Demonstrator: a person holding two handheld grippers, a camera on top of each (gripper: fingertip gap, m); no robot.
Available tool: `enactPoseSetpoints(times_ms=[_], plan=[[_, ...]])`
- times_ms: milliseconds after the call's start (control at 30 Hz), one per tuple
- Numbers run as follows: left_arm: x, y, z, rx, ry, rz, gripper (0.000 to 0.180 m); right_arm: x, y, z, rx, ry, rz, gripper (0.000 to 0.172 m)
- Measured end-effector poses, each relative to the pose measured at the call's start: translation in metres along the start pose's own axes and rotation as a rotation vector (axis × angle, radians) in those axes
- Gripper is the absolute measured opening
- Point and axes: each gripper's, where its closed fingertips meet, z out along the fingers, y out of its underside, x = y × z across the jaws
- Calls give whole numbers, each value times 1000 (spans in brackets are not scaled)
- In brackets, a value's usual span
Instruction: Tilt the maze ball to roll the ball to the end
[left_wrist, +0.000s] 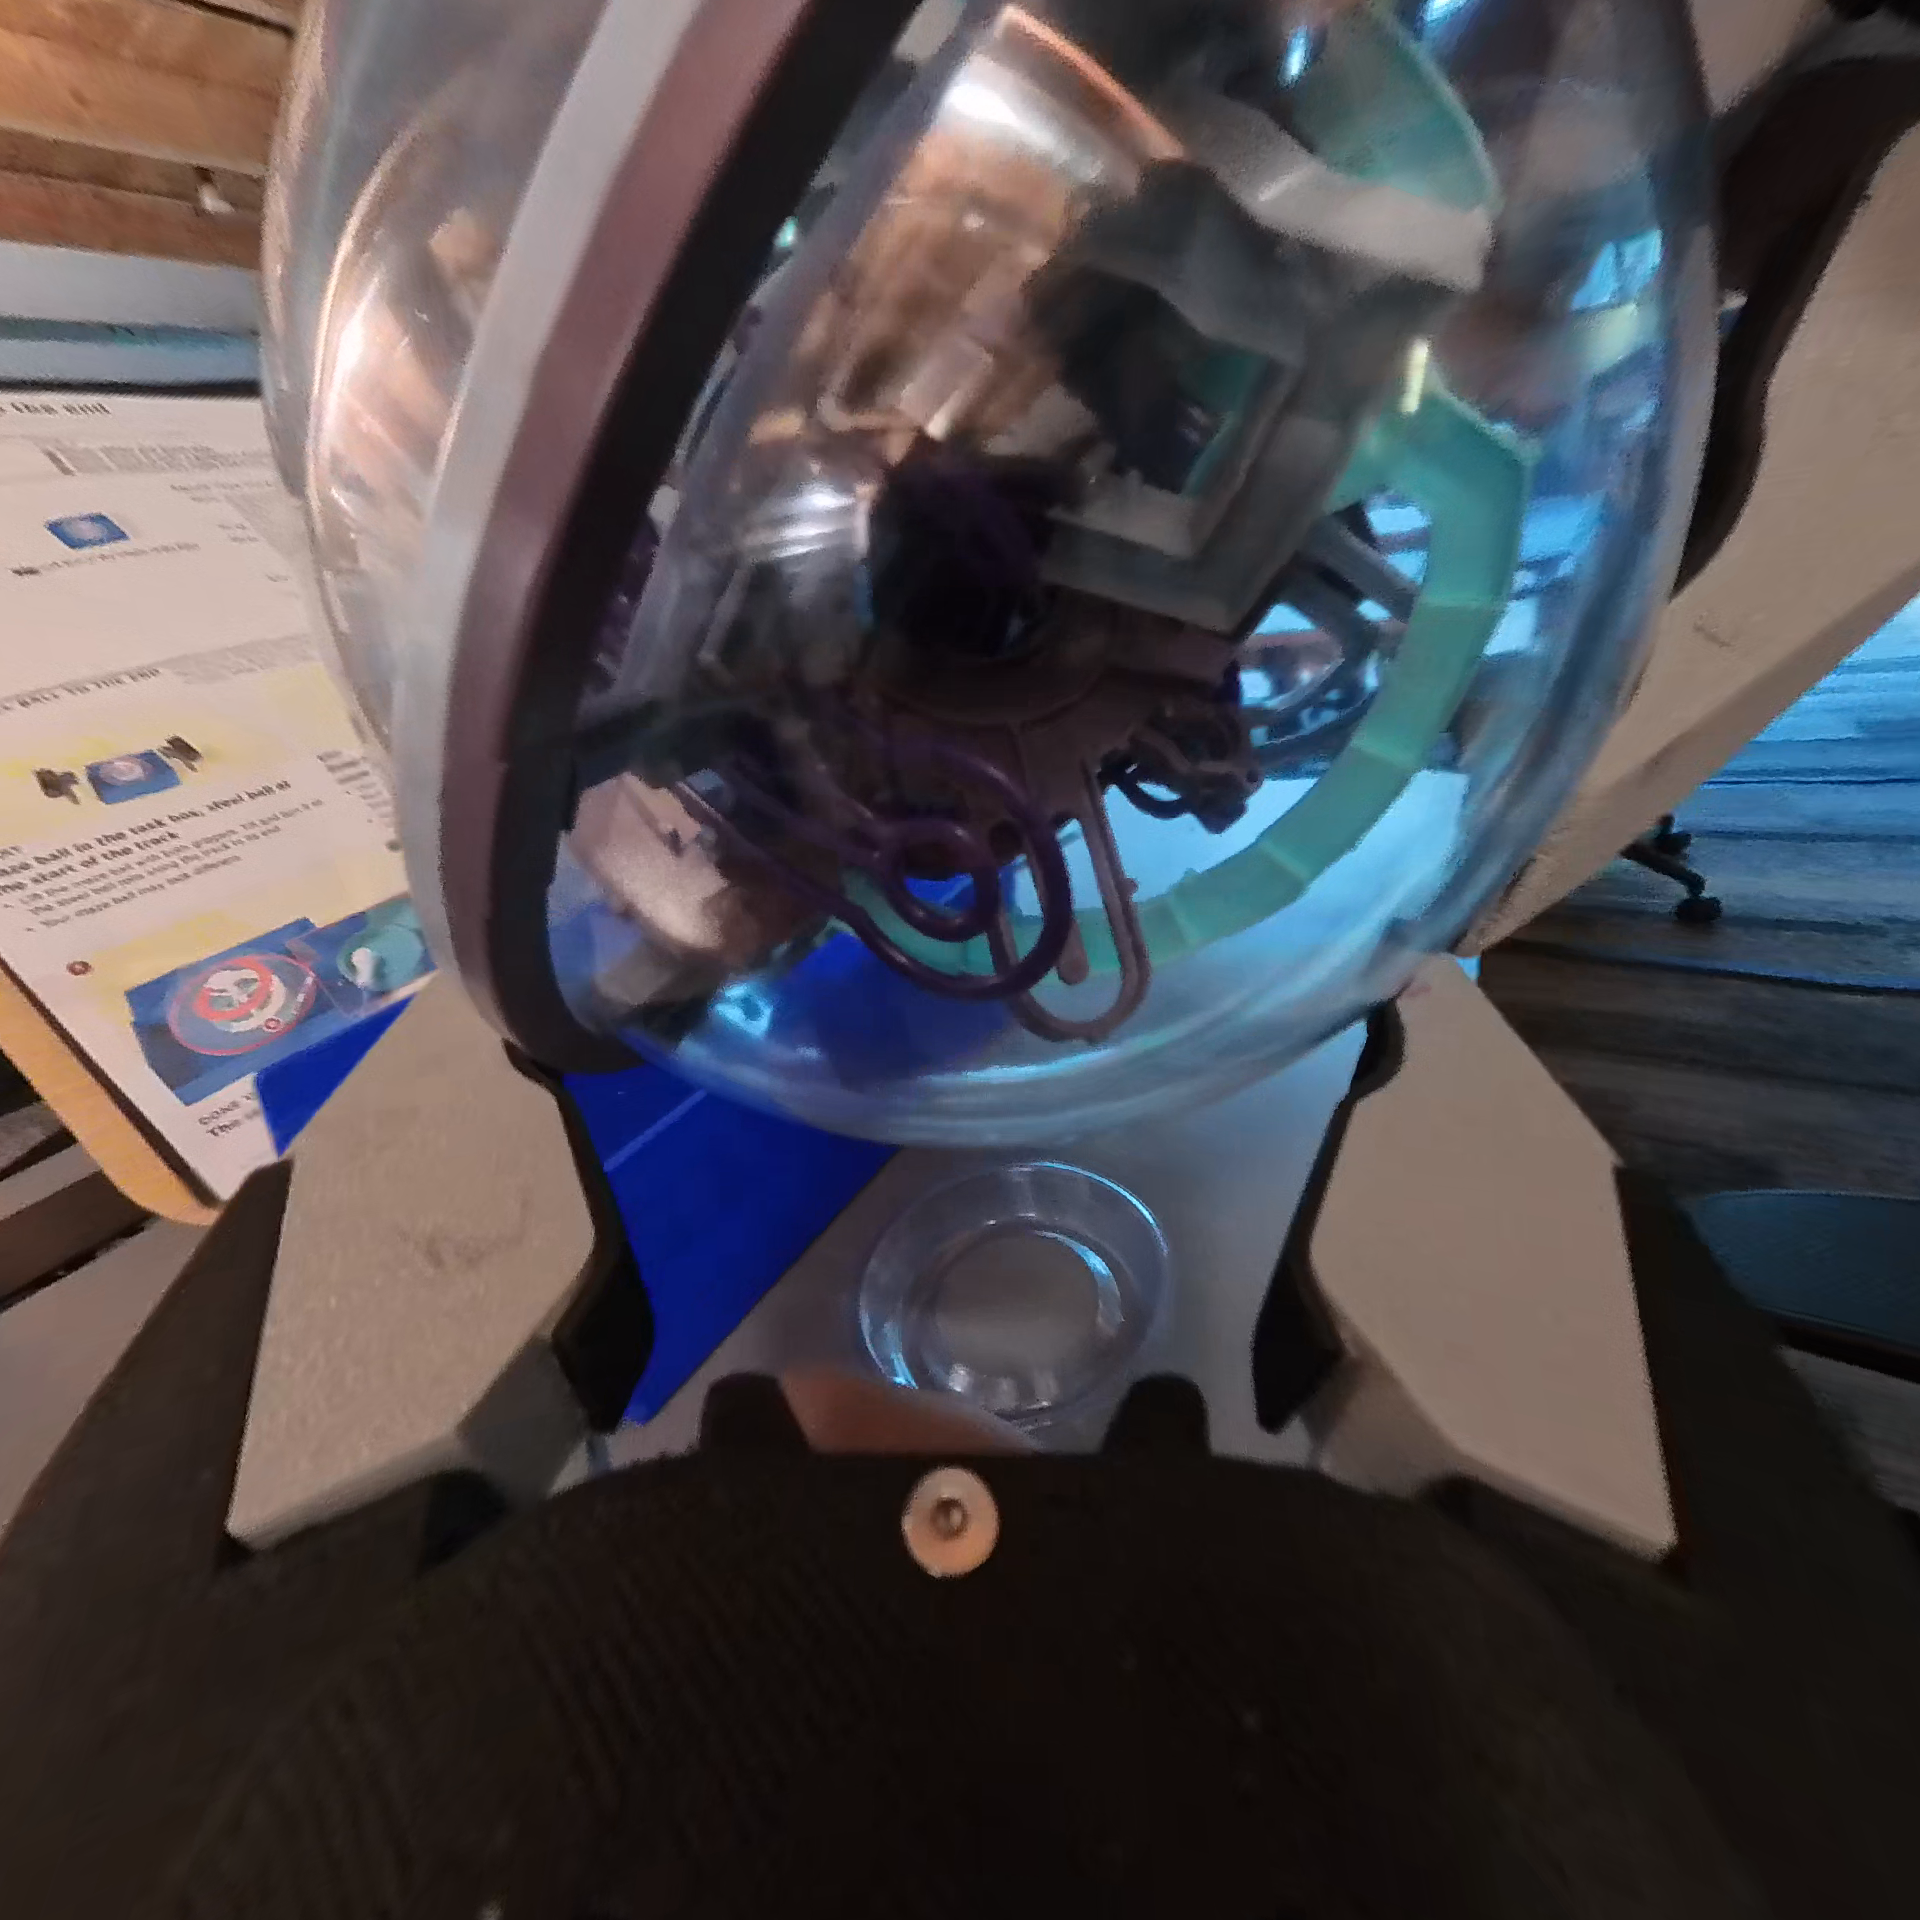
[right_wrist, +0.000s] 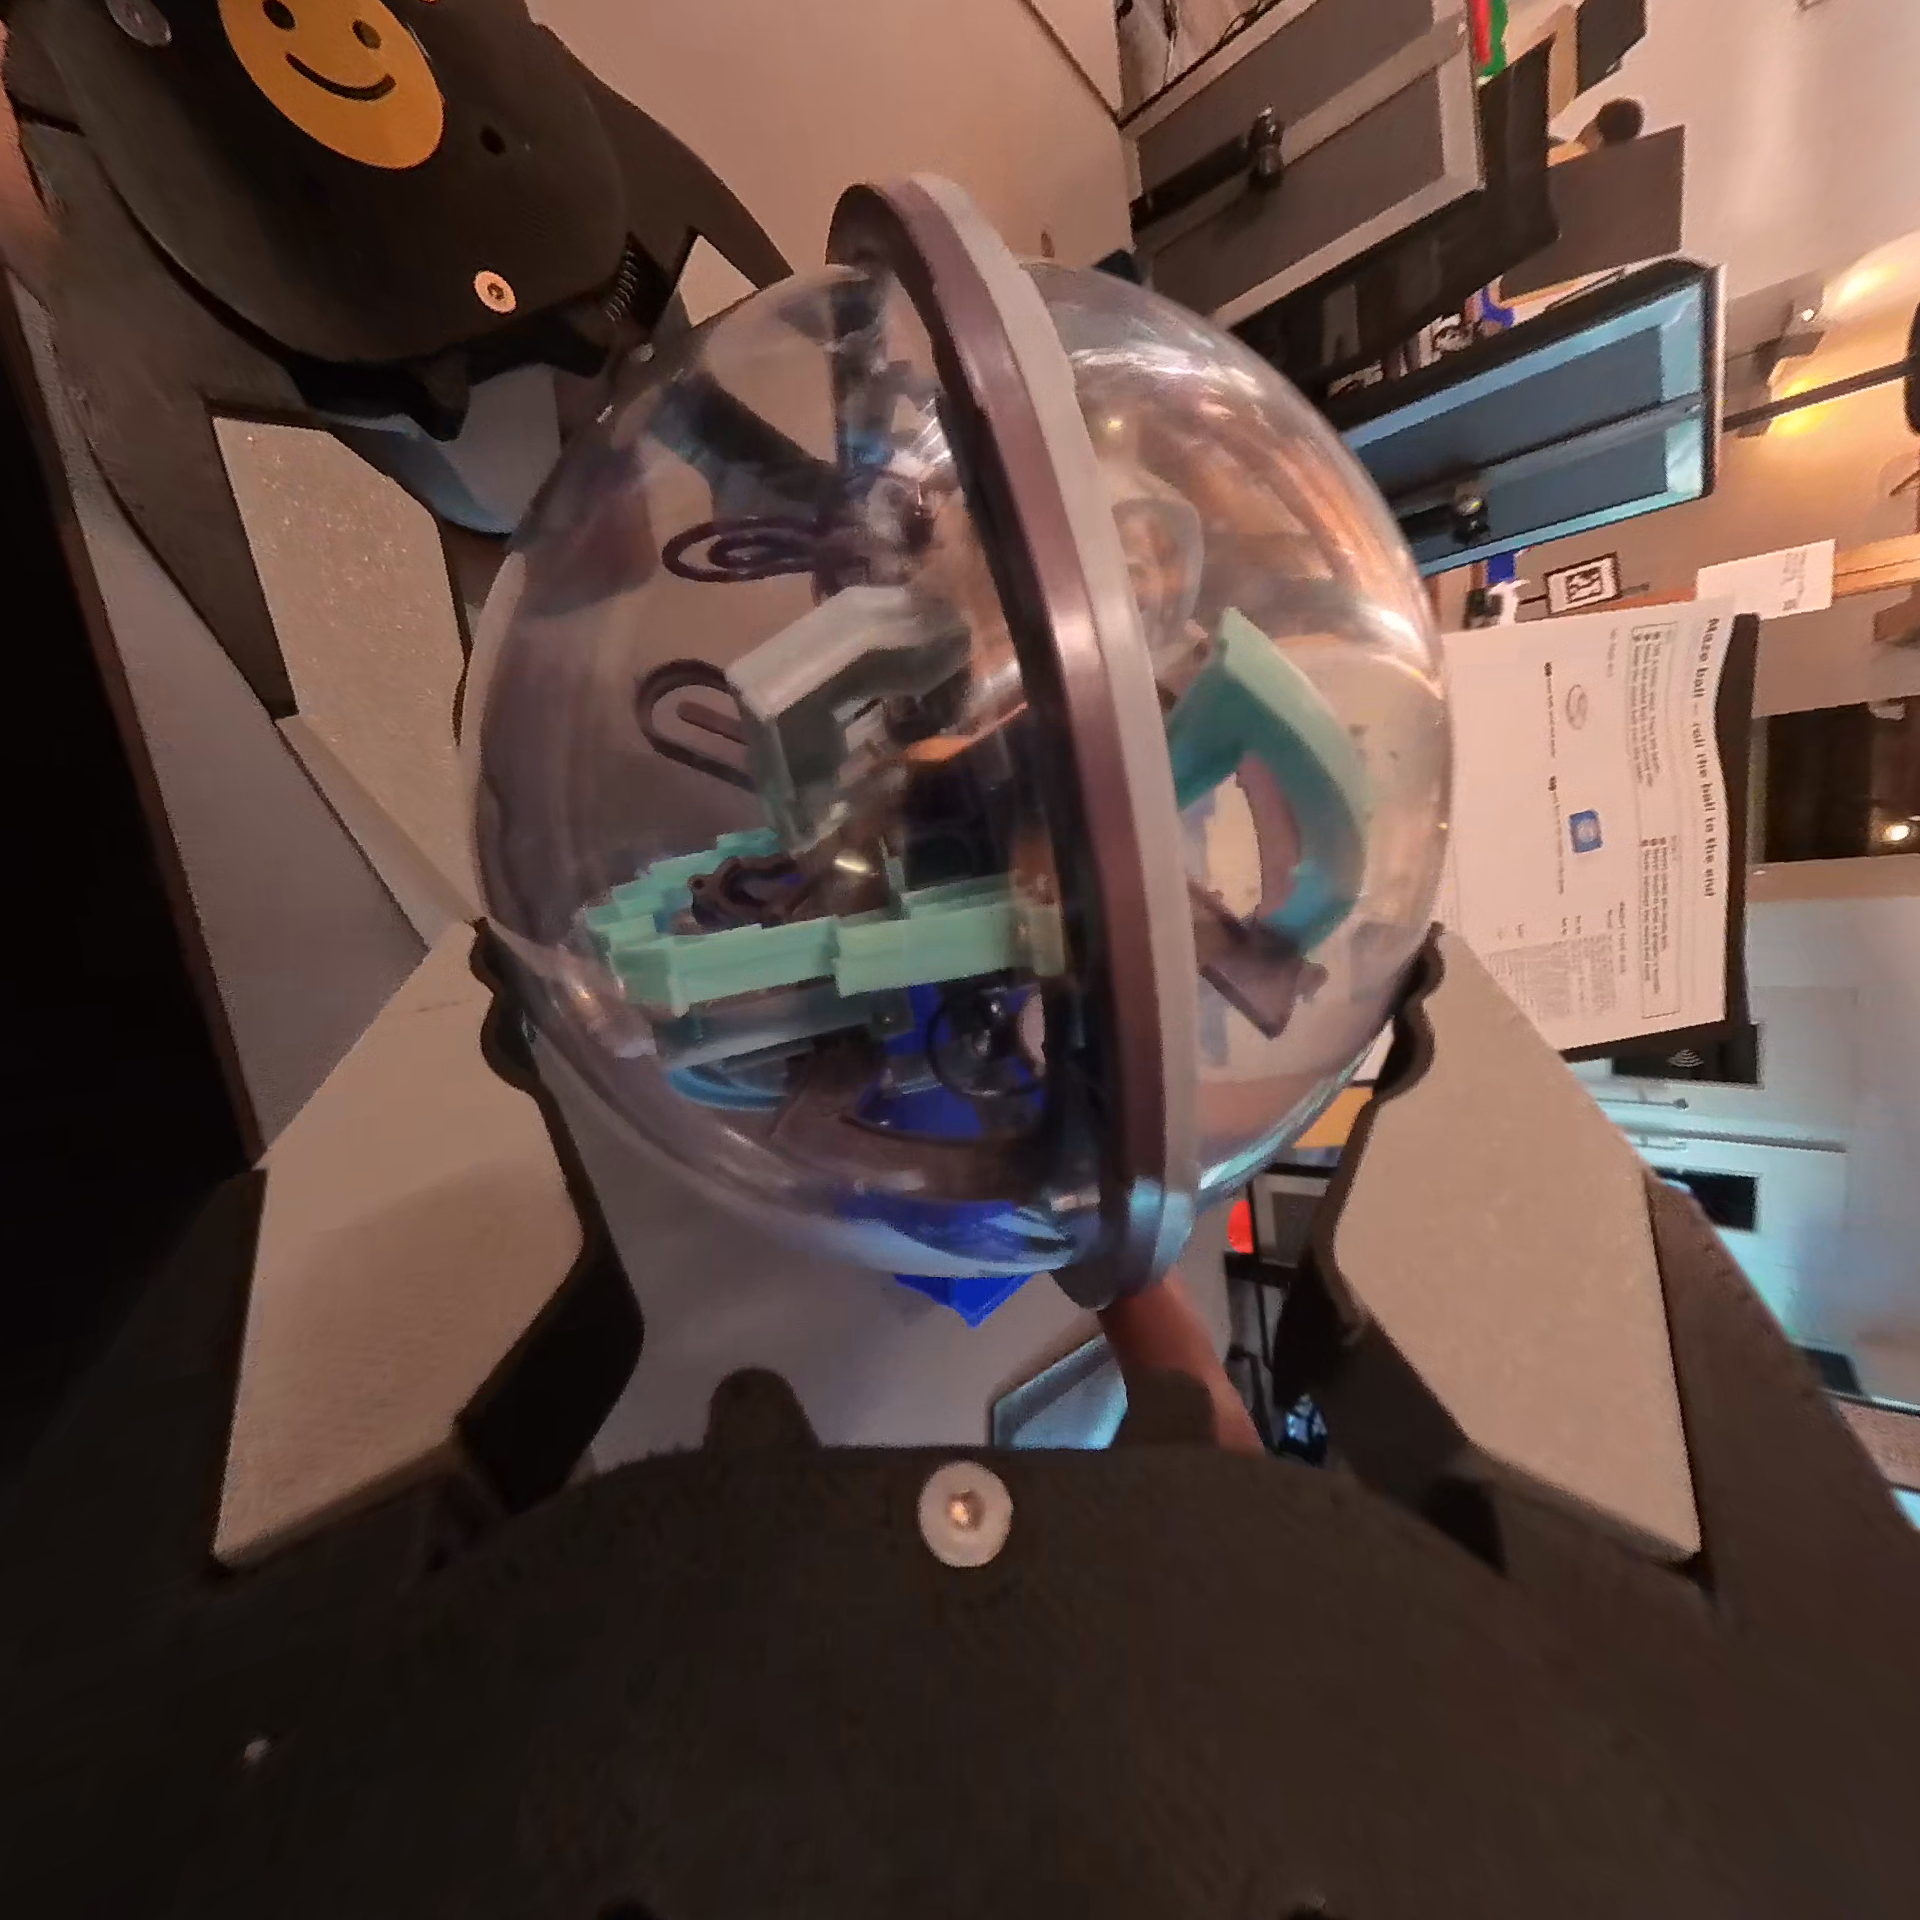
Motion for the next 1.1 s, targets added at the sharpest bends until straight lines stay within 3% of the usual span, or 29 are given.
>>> enactPoseSetpoints(times_ms=[33, 433, 733, 1100], plan=[[-1, -1, -1, 0, -7, 16, 151, 0, -1, 0, 10, 10, -3, 158], [7, 7, 2, -23, 6, 92, 153, -11, 13, 1, 114, 26, 95, 158], [21, 56, 10, -117, 107, 146, 151, -44, 42, 17, 109, 139, 145, 157], [15, 91, 22, -134, 15, 308, 150, -61, 56, 29, 125, 340, -75, 158]])
